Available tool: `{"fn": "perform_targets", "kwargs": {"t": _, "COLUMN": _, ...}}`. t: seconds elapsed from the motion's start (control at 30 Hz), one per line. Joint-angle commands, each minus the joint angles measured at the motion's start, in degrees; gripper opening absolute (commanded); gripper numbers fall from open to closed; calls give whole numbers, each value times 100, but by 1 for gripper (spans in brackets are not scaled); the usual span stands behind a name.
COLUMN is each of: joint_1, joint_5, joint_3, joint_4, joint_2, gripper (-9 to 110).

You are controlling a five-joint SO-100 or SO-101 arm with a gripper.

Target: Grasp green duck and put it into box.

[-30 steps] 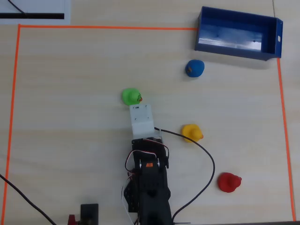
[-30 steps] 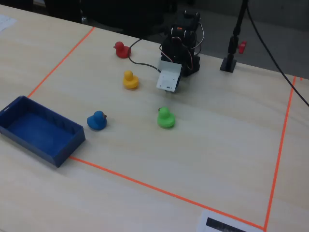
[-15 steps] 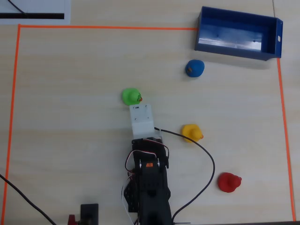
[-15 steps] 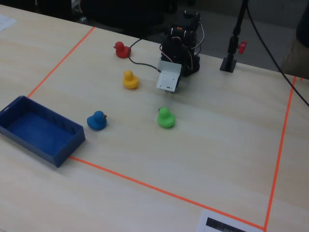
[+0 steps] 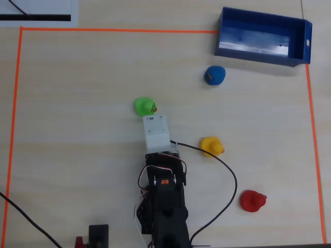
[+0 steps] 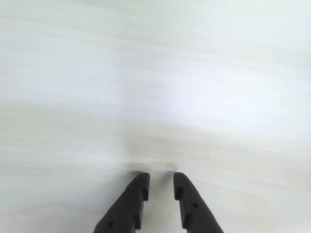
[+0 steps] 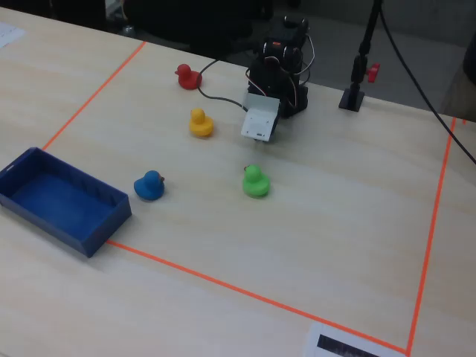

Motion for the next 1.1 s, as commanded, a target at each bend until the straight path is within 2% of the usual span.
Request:
{"fn": "perform_targets", "kwargs": {"t": 0.0, "joint_1": 53, "joint_5": 26, "joint_3": 18, "joint_4": 149, "joint_2": -9, "gripper": 4}}
{"fn": "perform_targets", "kwargs": {"t": 0.3, "joint_1": 53, "joint_5": 79, "joint_3": 18, "joint_4": 149, "joint_2": -9, "gripper": 6}}
{"fn": "perform_targets", "kwargs": {"t": 0.37, "joint_1": 88, "joint_5": 105, "joint_3": 9, "joint_4": 132, "joint_2": -97, "gripper": 1}}
{"fn": "perform_targets", "kwargs": {"t": 0.47, "joint_1": 308, "joint_5": 62, "joint_3": -536, "joint_4": -281, "joint_2": -923, "gripper": 0}}
{"fn": "perform_targets", "kwargs": {"t": 0.57, "joint_1": 114, "joint_5": 79, "joint_3": -1872, "joint_4": -308, "joint_2": -2145, "gripper": 3}}
{"fn": "perform_targets", "kwargs": {"t": 0.7, "joint_1": -396, "joint_5": 53, "joint_3": -4491, "joint_4": 79, "joint_2": -4113, "gripper": 17}}
{"fn": "perform_targets", "kwargs": {"t": 0.8, "joint_1": -633, "joint_5": -141, "joint_3": -5792, "joint_4": -308, "joint_2": -5405, "gripper": 24}}
{"fn": "perform_targets", "kwargs": {"t": 1.07, "joint_1": -650, "joint_5": -712, "joint_3": -6302, "joint_4": -2347, "joint_2": -7523, "gripper": 31}}
